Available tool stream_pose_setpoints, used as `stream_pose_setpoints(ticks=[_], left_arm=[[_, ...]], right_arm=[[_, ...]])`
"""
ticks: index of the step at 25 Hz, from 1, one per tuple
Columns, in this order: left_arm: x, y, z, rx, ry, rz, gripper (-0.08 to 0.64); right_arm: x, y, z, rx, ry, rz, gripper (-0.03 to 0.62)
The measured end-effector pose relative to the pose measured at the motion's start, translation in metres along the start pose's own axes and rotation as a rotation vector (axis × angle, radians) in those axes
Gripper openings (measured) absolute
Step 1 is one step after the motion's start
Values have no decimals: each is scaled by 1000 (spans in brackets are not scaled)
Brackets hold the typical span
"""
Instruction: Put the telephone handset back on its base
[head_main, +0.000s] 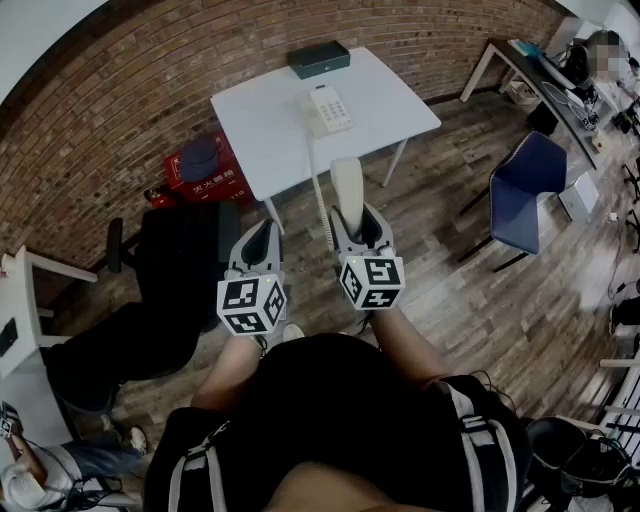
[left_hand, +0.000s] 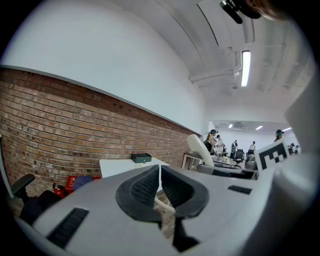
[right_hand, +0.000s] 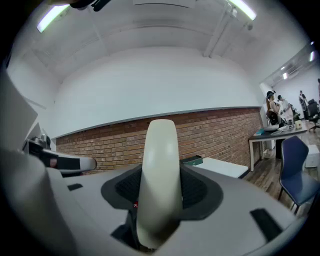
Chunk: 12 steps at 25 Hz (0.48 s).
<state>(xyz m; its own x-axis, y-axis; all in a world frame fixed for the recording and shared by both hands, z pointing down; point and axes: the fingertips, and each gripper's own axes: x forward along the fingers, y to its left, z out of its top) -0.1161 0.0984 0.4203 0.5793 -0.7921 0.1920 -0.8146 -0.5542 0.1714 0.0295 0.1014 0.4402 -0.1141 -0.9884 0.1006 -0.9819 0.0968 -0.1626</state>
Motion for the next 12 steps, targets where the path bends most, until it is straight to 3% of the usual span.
stream_pose_setpoints(ticks=[12], left_arm=[[-7, 15, 3, -6, -5, -6, 12]], right_arm=[[8, 21, -1, -37, 12, 2, 199]])
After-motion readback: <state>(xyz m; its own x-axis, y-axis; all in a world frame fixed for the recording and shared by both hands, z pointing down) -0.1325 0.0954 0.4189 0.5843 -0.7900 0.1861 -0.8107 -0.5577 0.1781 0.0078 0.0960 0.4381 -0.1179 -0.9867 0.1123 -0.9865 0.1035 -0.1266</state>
